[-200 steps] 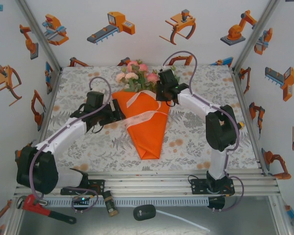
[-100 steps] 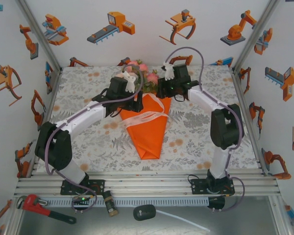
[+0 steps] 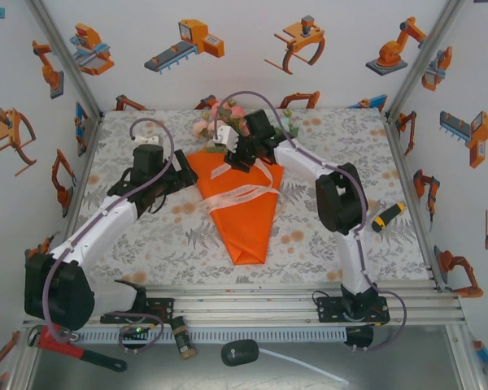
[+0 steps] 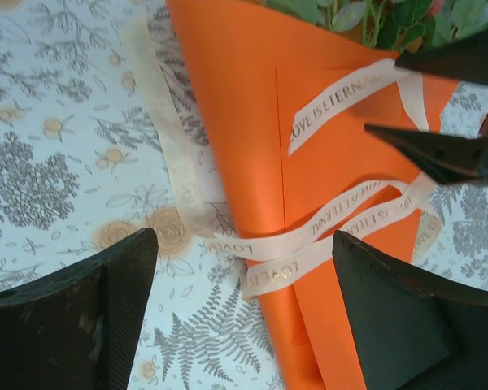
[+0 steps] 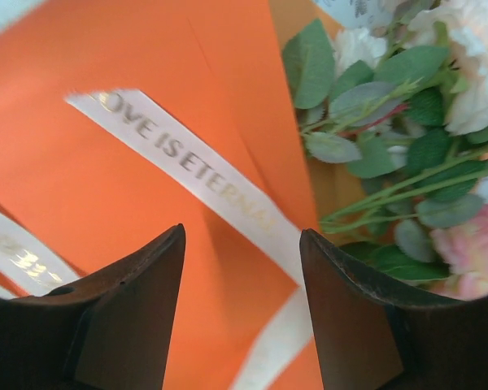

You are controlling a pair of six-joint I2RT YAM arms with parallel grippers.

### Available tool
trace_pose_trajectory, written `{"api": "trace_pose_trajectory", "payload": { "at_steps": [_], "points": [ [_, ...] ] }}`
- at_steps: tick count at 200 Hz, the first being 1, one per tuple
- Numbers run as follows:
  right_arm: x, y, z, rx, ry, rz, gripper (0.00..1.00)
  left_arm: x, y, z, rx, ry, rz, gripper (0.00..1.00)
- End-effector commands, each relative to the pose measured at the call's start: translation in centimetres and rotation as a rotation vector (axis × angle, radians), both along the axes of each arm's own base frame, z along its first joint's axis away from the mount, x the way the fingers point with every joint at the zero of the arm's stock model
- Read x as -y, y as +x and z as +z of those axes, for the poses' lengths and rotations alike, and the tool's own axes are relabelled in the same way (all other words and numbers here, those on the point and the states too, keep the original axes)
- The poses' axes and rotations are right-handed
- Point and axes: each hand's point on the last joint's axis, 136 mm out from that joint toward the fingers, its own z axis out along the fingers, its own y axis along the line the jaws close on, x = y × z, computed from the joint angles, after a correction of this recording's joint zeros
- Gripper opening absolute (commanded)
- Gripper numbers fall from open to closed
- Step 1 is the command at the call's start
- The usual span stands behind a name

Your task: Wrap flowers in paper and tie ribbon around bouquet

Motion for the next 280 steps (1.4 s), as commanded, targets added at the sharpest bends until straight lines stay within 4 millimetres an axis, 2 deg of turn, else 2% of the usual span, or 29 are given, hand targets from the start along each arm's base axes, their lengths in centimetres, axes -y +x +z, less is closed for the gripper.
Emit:
{"api": "trace_pose_trajectory", "payload": {
  "at_steps": [1, 35, 66, 92, 109, 119, 129, 142, 161, 177, 191, 208, 218, 226, 245, 263, 272, 280],
  "points": [
    [1.4, 0.1, -1.1, 0.107, -0.167, 0.153, 0.56, -0.3, -0.8, 0.1, -0.003, -0.029, 0.026, 0.82],
    [0.3, -0.7, -1.5, -0.001, -0.146, 0.234, 0.53, -0.2, -0.7, -0.3, -0.010, -0.029, 0.019, 0.83],
    [-0.5, -0.4, -2.2, -0.042, -0.118, 0.229, 0.37, 0.0, -0.8, -0.5, -0.016, -0.041, 0.011, 0.83],
    [-0.3, -0.3, -3.1, -0.050, -0.134, 0.221, 0.36, 0.0, -1.0, -0.5, -0.018, -0.045, 0.013, 0.84],
    [-0.5, -0.1, -2.9, -0.048, -0.123, 0.210, 0.33, 0.0, -1.0, -0.4, -0.014, -0.050, 0.016, 0.84],
    [-0.6, 0.0, -2.5, -0.047, -0.113, 0.208, 0.27, 0.0, -1.0, -0.3, -0.013, -0.052, 0.013, 0.84],
    [-0.8, 0.2, -2.0, -0.042, -0.100, 0.196, 0.18, 0.1, -1.0, -0.4, -0.015, -0.052, 0.012, 0.84],
    [-0.8, 0.6, -1.2, -0.032, -0.088, 0.183, 0.00, 0.0, -1.0, -0.4, -0.015, -0.054, 0.014, 0.85],
    [-0.8, 1.1, 1.0, -0.035, -0.037, 0.130, 0.00, 0.1, -0.9, -0.4, -0.018, -0.051, 0.009, 0.85],
    [-1.0, 1.9, 4.2, -0.039, 0.066, 0.034, 0.00, 0.5, -1.0, -0.3, -0.013, -0.051, -0.018, 0.86],
    [-0.6, 3.8, 7.3, -0.017, 0.171, -0.140, 0.00, 0.9, -0.9, -0.1, -0.003, -0.053, -0.041, 0.87],
    [1.7, 7.3, 10.9, 0.011, 0.313, -0.469, 0.00, 1.5, -0.7, 0.1, 0.005, -0.065, -0.076, 0.87],
    [3.9, 9.0, 12.7, 0.013, 0.392, -0.684, 0.00, 3.0, -0.6, 0.6, 0.029, -0.093, -0.149, 0.86],
    [5.9, 9.9, 14.1, 0.014, 0.446, -0.841, 0.00, 4.9, -0.6, 1.3, 0.060, -0.117, -0.245, 0.83],
    [10.2, 10.5, 17.2, -0.025, 0.616, -1.079, 0.00, 9.6, -1.1, 2.4, 0.120, -0.062, -0.459, 0.80],
    [14.6, 10.6, 19.7, -0.147, 0.835, -1.282, 0.00, 13.5, -1.7, 2.8, 0.153, 0.046, -0.610, 0.75],
    [16.0, 10.5, 20.4, -0.209, 0.919, -1.350, 0.00, 15.6, -2.3, 3.2, 0.183, 0.059, -0.688, 0.74],
    [16.2, 10.3, 21.0, -0.259, 0.979, -1.364, 0.00, 17.3, -2.7, 3.3, 0.213, 0.048, -0.752, 0.73]
  ]
}}
